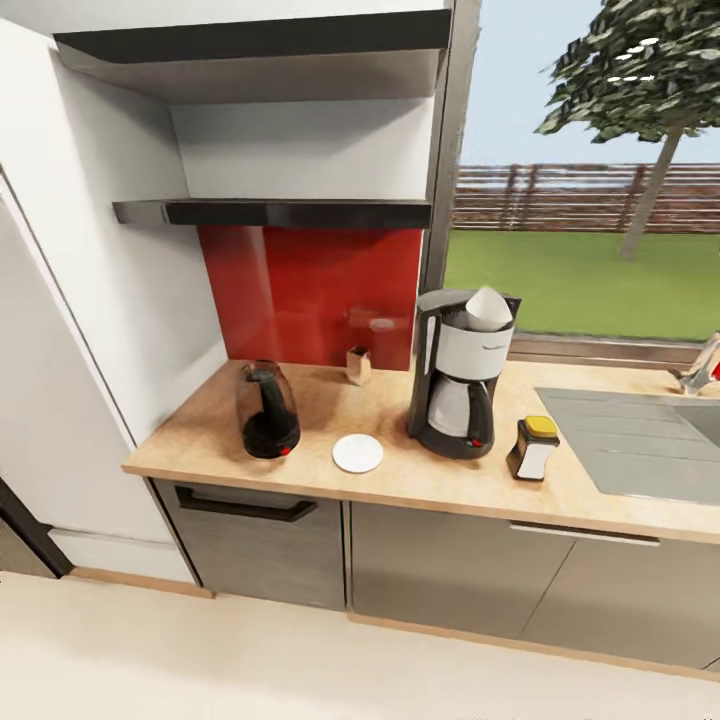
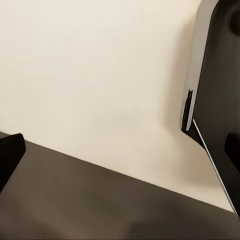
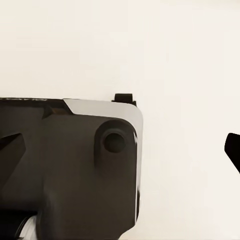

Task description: Set up a coffee station on the kitchen countertop: keep the coffee maker on the countertop, move the bottle of coffee from the kitchen shelf to the counter next to the coffee maker, place a paper coffee filter on top of the coffee maker, put the saucer next to the coffee maker with the coffee cup on the saucer, and place the electric kettle next to the coffee maker.

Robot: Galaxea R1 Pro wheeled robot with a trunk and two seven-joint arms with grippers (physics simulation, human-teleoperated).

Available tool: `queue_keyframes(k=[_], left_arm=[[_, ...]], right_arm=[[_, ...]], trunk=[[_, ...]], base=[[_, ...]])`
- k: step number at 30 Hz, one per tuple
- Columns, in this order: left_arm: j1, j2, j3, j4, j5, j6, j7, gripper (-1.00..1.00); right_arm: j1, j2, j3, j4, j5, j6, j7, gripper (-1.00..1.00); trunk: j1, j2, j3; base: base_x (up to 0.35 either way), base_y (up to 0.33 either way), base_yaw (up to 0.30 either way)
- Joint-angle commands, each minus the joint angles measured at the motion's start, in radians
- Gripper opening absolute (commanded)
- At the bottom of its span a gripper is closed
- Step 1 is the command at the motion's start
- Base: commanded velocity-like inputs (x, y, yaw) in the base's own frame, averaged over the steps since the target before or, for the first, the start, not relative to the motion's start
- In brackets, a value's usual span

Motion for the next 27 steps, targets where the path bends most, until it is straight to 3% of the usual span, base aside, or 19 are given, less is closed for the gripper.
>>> queue_keyframes(k=[1, 10, 17, 23, 27], left_arm=[[0.000, -0.001, 0.006, -0.002, -0.003, -0.005, 0.000, 1.00], [0.000, -0.001, 0.001, -0.037, -0.010, -0.012, 0.000, 1.00], [0.000, -0.002, -0.001, -0.219, -0.011, -0.039, -0.001, 1.00], [-0.007, -0.007, -0.002, -0.409, -0.010, -0.311, -0.002, 1.00], [-0.039, -0.024, -0.002, -0.529, -0.009, -0.381, -0.007, 1.00]], right_arm=[[-0.001, 0.000, -0.009, 0.001, 0.011, -0.003, 0.004, 1.00], [-0.001, -0.001, -0.010, 0.000, 0.008, -0.004, 0.004, 1.00], [-0.001, -0.001, -0.011, 0.000, 0.007, -0.004, 0.003, 1.00], [-0.001, -0.010, -0.012, -0.001, 0.008, -0.005, 0.003, 1.00], [-0.001, -0.009, -0.011, -0.001, 0.007, -0.006, 0.003, 1.00]], trunk=[[0.001, -0.002, -0.002], [0.001, -0.002, -0.002], [0.001, -0.002, 0.002], [0.001, -0.002, 0.002], [0.001, -0.002, 0.002]], base=[[-0.017, 0.087, -0.005], [-0.004, 0.019, -0.002], [0.000, 0.000, -0.044], [0.000, 0.000, -0.005], [0.000, 0.000, 0.000]])
